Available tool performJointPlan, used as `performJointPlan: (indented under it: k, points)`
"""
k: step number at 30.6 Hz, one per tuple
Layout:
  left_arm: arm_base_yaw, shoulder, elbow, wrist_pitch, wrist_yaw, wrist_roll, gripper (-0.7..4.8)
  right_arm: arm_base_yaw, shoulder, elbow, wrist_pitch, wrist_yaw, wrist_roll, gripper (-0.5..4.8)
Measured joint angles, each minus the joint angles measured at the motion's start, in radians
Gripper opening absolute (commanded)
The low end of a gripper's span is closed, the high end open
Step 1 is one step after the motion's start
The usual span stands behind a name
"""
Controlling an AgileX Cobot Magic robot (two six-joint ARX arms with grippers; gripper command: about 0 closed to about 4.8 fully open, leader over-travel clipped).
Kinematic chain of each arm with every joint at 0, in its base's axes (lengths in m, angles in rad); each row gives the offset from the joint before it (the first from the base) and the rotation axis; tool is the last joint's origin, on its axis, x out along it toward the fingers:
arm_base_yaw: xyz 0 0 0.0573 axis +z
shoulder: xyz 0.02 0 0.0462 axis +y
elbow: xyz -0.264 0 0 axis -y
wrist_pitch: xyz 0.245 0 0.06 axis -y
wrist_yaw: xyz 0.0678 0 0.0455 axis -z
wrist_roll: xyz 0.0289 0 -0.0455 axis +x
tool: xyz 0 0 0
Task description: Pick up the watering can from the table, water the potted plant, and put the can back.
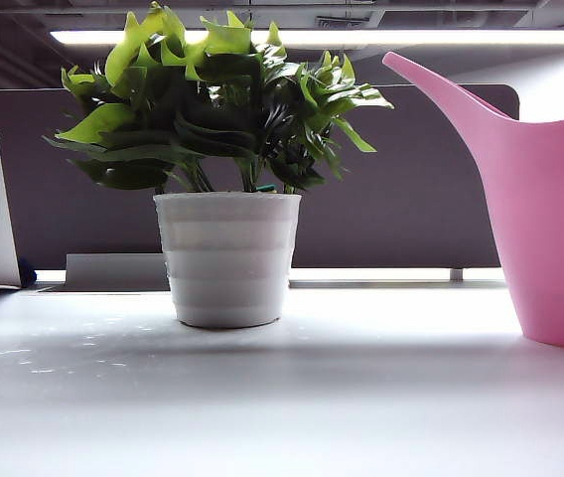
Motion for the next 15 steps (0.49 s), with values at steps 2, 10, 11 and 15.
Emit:
performJointPlan:
  k: [2, 10, 11, 15]
  points:
    - [0.0, 0.0, 0.0, 0.0, 0.0, 0.0, -0.05, 0.0, -0.03, 0.0, -0.029, -0.002, 0.003, 2.79]
    - [0.0, 0.0, 0.0, 0.0, 0.0, 0.0, -0.05, -0.001, -0.236, 0.0, -0.26, -0.026, 0.031, 2.79]
    - [0.0, 0.0, 0.0, 0.0, 0.0, 0.0, -0.05, -0.001, -0.274, 0.0, -0.296, -0.027, 0.032, 2.8]
    - [0.0, 0.0, 0.0, 0.0, 0.0, 0.0, -0.05, -0.001, -0.411, 0.001, -0.446, -0.021, 0.031, 3.34]
